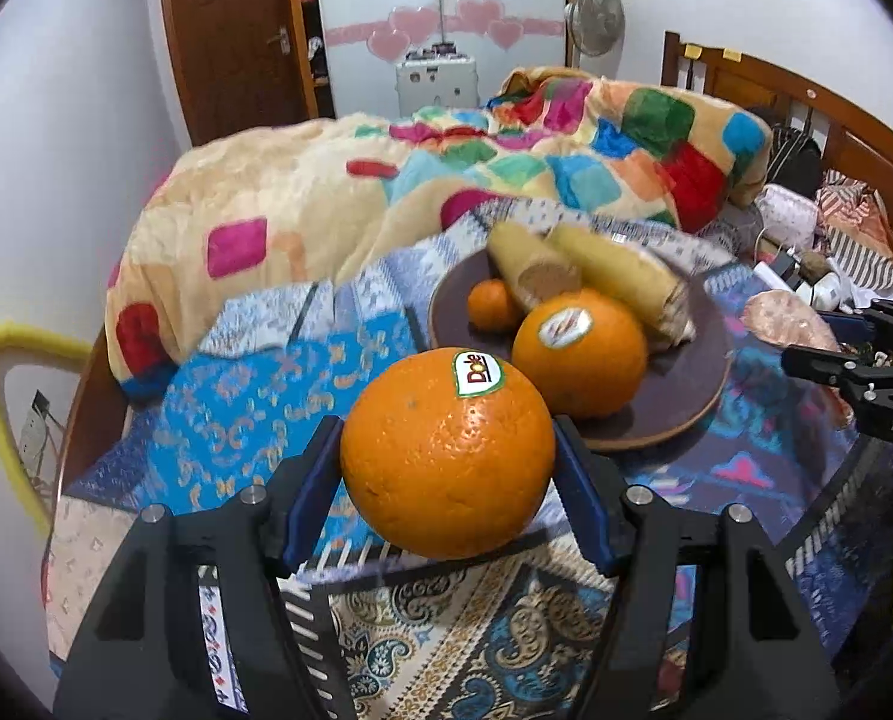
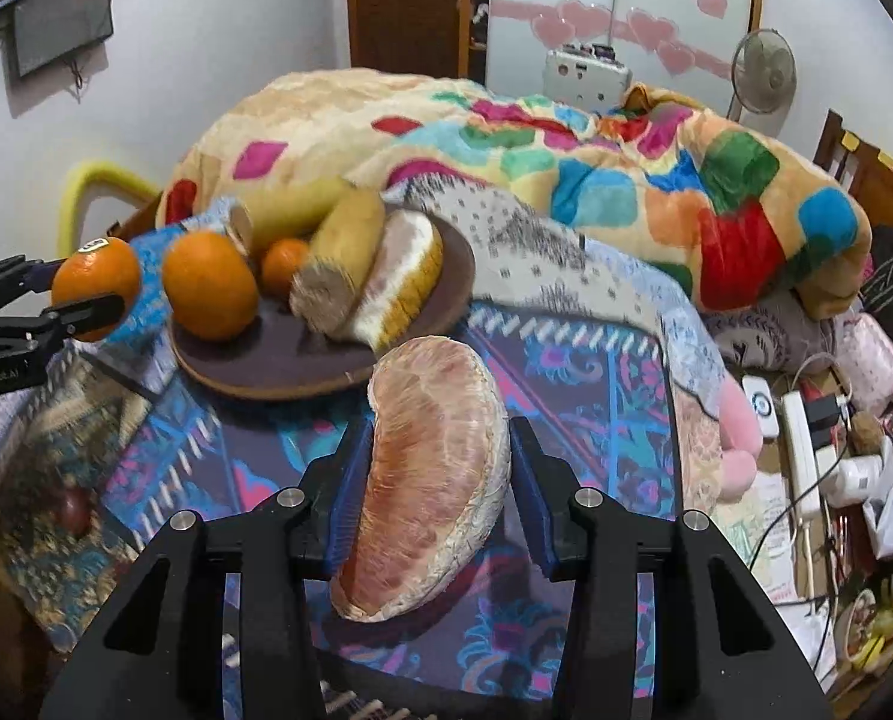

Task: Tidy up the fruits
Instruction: 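Place the orange on the plate with the left tool while the right tool places the pomelo wedge there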

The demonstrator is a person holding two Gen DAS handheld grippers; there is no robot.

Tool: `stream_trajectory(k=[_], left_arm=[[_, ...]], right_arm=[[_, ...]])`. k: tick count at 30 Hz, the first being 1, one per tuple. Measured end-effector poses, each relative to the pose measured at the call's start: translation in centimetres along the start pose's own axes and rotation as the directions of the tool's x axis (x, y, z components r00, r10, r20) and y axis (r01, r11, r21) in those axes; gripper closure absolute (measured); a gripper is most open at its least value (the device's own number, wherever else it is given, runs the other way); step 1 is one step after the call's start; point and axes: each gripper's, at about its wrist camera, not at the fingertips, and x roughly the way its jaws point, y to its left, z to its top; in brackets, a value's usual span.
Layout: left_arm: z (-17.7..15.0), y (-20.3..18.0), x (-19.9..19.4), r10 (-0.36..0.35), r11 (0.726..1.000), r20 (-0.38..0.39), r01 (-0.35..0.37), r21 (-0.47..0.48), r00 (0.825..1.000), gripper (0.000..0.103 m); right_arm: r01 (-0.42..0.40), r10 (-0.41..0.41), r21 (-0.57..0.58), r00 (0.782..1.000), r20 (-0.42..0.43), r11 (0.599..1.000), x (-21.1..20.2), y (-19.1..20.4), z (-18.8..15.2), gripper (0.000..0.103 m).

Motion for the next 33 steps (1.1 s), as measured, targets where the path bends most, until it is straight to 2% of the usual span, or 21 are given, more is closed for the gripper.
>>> stream_trajectory(k=[8,16,25,33], left_arm=[[3.2,-1.5,-0.9,-0.009,1.0,0.05,0.008,0.01,0.999,0.036],[5.1,-3.5,0.6,-0.052,0.998,0.042,0.05,0.037,0.998,0.036],[6.8,-4.8,3.0,-0.073,0.996,0.028,0.072,0.053,0.997,0.036],[6.9,-5.9,3.8,-0.037,0.993,0.055,0.031,0.118,0.998,0.035]], right_arm=[[-0.027,0.026,0.006,0.994,0.104,1.0,-1.0,0.9,3.4,0.063],[-0.039,0.035,0.032,0.99,0.136,0.999,0.9,1.0,5.6,0.063],[-0.081,0.074,0.079,0.993,0.088,0.994,4.6,0.1,7.0,0.063],[-0.089,0.087,0.037,0.995,0.04,0.995,6.3,0.2,6.8,0.063]])
